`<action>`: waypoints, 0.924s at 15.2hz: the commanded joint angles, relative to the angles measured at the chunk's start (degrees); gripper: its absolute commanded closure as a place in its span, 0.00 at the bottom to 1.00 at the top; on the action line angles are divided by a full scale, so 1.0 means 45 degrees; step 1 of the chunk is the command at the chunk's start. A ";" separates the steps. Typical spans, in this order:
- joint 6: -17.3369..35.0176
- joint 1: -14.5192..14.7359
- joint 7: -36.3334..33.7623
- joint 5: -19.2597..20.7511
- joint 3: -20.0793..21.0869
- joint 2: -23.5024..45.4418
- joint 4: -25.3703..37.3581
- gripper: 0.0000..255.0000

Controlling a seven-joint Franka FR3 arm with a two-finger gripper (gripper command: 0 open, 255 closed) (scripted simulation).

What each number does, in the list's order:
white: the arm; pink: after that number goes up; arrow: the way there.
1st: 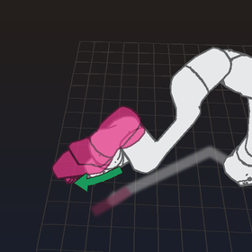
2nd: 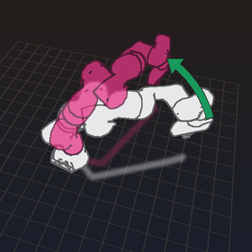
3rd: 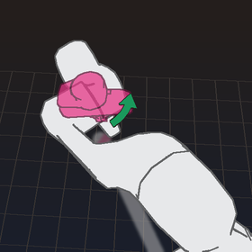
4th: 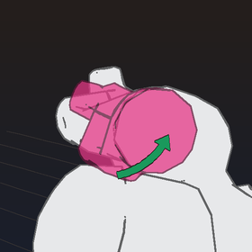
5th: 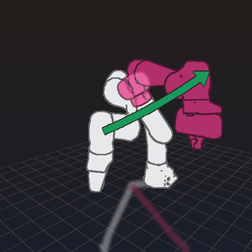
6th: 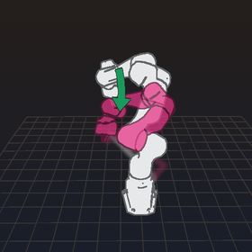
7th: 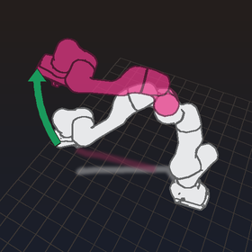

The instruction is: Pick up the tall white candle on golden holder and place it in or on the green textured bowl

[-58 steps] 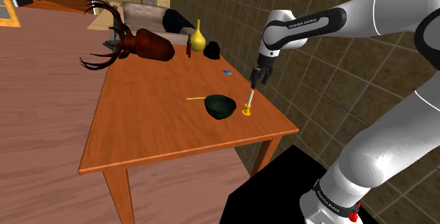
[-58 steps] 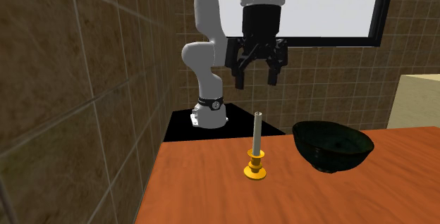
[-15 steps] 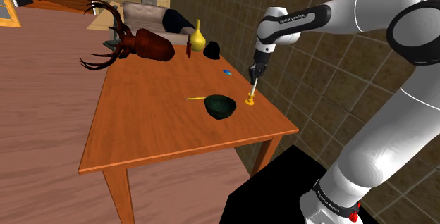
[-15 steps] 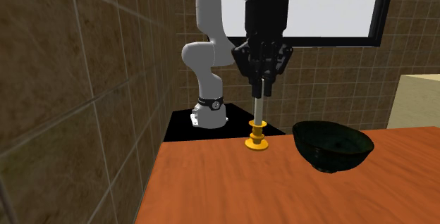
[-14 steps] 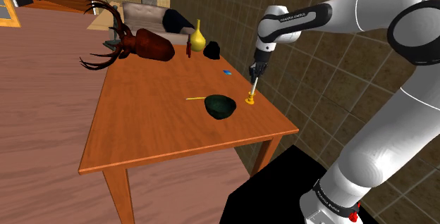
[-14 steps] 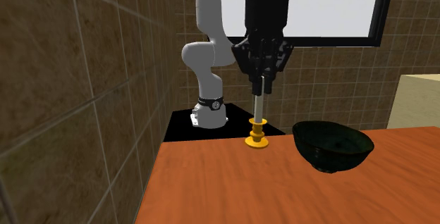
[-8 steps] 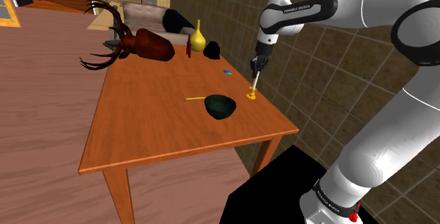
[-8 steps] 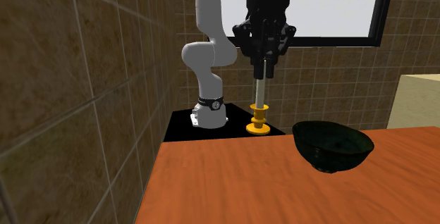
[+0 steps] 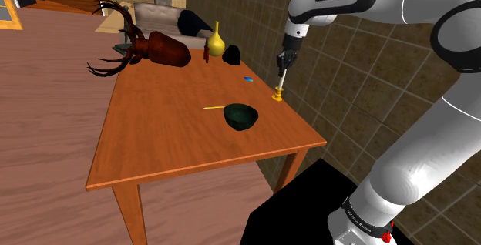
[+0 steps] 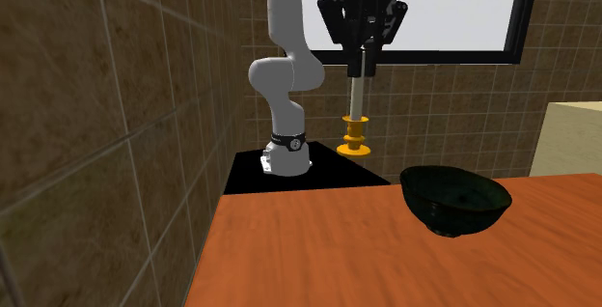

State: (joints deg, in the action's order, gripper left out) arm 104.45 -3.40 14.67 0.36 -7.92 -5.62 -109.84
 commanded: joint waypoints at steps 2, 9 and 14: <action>-0.0493 0.0002 -0.0001 -0.0002 0.0002 0.0003 0.0488 1.00; -0.1458 0.0788 -0.1677 -0.0119 0.0920 0.0472 0.1924 1.00; -0.2264 0.1447 -0.3042 -0.0165 0.1628 0.1235 0.3502 1.00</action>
State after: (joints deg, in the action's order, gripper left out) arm 94.96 2.47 2.38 -0.38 -1.27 -0.26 -94.95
